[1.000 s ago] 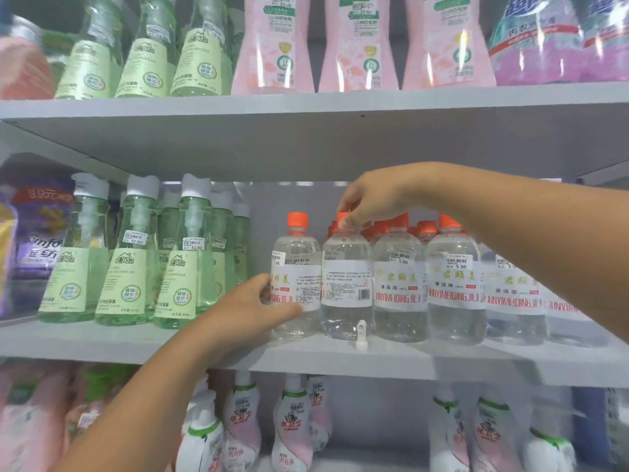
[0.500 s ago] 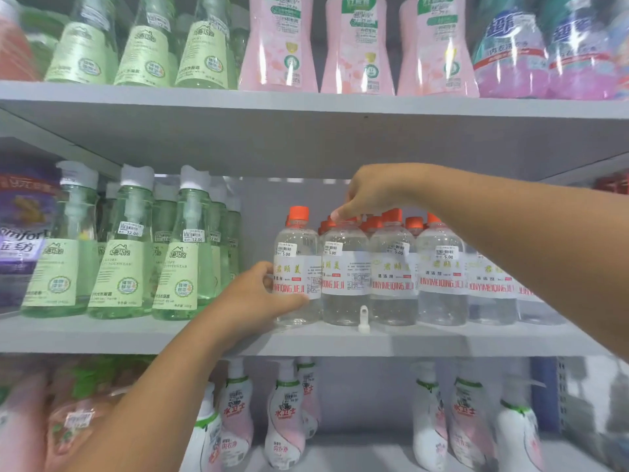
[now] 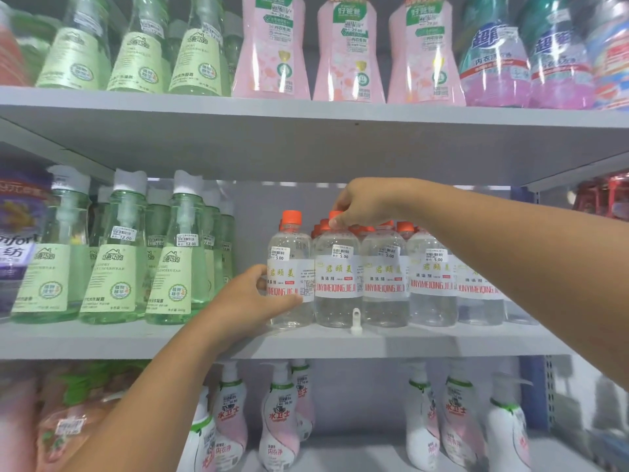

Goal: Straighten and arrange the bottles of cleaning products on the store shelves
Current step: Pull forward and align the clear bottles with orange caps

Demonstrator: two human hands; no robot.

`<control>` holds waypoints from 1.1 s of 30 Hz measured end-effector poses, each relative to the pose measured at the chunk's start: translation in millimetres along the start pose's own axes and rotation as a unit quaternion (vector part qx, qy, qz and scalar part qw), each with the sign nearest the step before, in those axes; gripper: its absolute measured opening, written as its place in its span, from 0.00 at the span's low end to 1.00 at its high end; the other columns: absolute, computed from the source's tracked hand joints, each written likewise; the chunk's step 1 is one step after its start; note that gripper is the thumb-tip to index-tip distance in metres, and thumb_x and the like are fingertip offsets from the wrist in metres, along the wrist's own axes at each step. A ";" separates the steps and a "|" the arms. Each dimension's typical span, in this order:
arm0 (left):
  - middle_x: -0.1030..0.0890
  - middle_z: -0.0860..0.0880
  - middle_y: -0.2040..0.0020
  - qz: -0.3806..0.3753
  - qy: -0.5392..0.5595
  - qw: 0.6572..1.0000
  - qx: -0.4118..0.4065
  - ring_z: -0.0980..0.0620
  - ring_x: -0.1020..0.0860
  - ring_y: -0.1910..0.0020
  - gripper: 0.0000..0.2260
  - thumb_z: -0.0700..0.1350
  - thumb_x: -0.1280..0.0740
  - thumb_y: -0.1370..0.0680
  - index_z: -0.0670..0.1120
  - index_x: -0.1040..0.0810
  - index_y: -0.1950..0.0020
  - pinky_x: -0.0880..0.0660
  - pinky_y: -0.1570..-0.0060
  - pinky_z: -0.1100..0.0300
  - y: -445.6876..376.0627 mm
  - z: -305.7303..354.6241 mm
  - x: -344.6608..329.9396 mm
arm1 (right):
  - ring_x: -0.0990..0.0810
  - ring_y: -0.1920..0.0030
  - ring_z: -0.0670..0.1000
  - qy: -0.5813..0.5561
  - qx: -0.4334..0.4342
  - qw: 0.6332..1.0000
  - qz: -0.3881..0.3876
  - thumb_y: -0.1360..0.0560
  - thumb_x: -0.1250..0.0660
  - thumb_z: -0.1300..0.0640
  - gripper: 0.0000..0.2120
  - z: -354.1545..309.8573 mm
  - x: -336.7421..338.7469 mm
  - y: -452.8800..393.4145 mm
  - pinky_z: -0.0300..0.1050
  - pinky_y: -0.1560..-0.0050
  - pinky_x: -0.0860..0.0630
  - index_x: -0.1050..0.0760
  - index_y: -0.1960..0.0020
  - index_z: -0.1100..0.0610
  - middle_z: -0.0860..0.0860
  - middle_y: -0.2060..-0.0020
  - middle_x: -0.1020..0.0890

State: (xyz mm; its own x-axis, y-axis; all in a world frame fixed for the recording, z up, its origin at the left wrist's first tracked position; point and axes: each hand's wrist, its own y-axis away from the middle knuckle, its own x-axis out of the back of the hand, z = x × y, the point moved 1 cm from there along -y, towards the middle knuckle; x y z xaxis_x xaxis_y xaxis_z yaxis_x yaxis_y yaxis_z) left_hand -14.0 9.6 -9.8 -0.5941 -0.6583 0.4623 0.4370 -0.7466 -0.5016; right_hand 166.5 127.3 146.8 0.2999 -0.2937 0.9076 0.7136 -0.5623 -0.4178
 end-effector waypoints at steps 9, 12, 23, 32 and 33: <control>0.18 0.59 0.46 0.013 0.013 1.000 0.000 0.60 0.18 0.51 0.23 0.58 0.22 0.29 0.59 0.25 0.39 0.23 0.57 0.60 -3.3 -2.6 0.0 | 0.20 0.41 0.48 -0.129 0.027 0.969 0.208 0.20 0.33 0.42 0.24 36.1 5.9 53.4 0.42 0.42 0.26 0.26 0.27 0.49 0.45 0.39 0.18; 0.19 0.59 0.45 0.028 0.007 1.000 -0.006 0.60 0.19 0.50 0.25 0.60 0.23 0.30 0.59 0.27 0.37 0.26 0.57 0.61 -2.0 -0.9 -1.0 | 0.19 0.45 0.46 -0.262 -0.027 0.875 0.407 0.20 0.31 0.48 0.15 103.2 -5.9 116.7 0.41 0.41 0.24 0.21 0.34 0.50 0.45 0.45 0.17; 0.24 0.56 0.48 0.077 -0.036 0.996 0.041 0.63 0.26 0.55 0.31 0.55 0.23 0.26 0.48 0.30 0.27 0.29 0.52 0.59 13.2 23.6 -18.3 | 0.20 0.42 0.49 -0.397 -0.216 0.870 0.196 0.25 0.24 0.46 0.26 229.0 -100.8 158.9 0.48 0.49 0.22 0.29 0.31 0.50 0.50 0.35 0.21; 0.22 0.54 0.43 0.073 -0.095 0.991 0.058 0.60 0.23 0.52 0.34 0.60 0.24 0.27 0.50 0.30 0.26 0.29 0.60 0.62 20.9 25.7 -15.9 | 0.18 0.43 0.50 -0.420 -0.205 0.865 0.185 0.28 0.22 0.44 0.31 239.4 -109.9 155.6 0.49 0.46 0.23 0.28 0.31 0.52 0.47 0.40 0.17; 0.22 0.54 0.43 0.071 -0.103 0.990 0.062 0.59 0.23 0.52 0.35 0.62 0.25 0.28 0.50 0.30 0.25 0.28 0.59 0.61 22.5 26.8 -15.6 | 0.19 0.44 0.50 -0.420 -0.200 0.866 0.185 0.28 0.22 0.44 0.30 235.6 -107.3 158.6 0.48 0.47 0.24 0.28 0.31 0.51 0.47 0.40 0.18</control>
State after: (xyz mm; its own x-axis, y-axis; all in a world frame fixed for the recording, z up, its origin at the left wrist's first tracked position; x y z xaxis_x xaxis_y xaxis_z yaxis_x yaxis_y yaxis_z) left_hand 23.3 0.5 -8.7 -0.3750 -0.7540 0.5393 0.5934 -0.6422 -0.4852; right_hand 396.6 251.7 -7.3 0.9355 0.0616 0.3480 0.2454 -0.8219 -0.5142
